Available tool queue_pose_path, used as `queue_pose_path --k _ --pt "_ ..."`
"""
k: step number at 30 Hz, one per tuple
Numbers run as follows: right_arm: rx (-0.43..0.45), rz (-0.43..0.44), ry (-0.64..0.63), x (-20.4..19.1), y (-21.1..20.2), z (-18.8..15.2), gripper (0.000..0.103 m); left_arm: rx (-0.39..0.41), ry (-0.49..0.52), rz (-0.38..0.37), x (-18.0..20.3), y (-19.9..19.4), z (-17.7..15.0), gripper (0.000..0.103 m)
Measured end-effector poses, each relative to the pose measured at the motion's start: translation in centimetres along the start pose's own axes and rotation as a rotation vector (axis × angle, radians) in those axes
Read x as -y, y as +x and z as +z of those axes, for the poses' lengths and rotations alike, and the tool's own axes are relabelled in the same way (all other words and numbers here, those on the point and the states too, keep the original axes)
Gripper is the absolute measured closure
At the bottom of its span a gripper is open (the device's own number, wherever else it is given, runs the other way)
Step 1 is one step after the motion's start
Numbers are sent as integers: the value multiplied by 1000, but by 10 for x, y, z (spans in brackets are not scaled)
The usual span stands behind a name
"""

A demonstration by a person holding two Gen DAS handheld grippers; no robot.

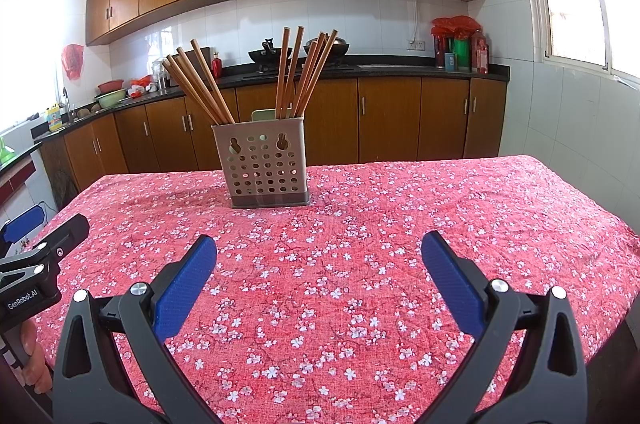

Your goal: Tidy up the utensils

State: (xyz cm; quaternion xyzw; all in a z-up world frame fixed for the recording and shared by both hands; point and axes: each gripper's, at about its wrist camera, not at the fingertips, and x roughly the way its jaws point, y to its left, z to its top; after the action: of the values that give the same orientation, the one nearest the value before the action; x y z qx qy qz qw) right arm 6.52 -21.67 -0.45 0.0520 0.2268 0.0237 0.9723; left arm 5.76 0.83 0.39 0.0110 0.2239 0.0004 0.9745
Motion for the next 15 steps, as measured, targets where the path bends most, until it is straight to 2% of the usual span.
queue_pose_path --k 15 --pt "-5 -3 7 -2 1 0 2 -2 -1 -2 -1 1 0 4"
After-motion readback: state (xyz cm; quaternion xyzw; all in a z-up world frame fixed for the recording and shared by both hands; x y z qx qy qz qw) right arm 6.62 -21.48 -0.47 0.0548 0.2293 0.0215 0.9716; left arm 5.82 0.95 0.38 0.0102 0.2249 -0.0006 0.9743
